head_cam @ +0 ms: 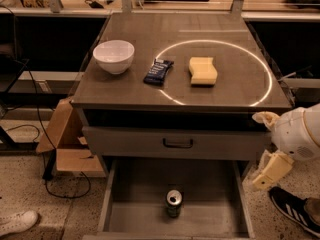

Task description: Pick green can from middle drawer and place on counter

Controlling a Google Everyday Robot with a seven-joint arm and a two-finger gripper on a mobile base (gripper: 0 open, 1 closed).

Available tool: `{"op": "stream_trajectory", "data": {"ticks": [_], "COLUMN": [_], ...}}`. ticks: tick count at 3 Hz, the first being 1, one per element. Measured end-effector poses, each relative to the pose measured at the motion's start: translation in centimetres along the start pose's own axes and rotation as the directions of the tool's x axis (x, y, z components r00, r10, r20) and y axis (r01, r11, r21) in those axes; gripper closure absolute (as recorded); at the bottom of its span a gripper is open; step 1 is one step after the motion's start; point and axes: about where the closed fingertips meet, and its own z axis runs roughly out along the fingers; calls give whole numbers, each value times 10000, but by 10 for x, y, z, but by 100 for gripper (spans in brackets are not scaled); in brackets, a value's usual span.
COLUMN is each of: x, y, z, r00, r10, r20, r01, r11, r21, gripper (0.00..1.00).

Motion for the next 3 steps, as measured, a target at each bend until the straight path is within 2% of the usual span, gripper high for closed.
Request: {"op": "stream_trajectory", "data": {"ticks": [1, 2, 3], "x": [16, 16, 25], "y": [0, 0, 10], "z": [23, 23, 33], "r00": [9967, 9967, 9959], "r10": [-414, -413, -102], "r20": [697, 698, 897], "r01": [442, 441, 160], "r11": [9983, 9983, 9978], "r21": [-389, -390, -638], "gripper": [0, 0, 0]}}
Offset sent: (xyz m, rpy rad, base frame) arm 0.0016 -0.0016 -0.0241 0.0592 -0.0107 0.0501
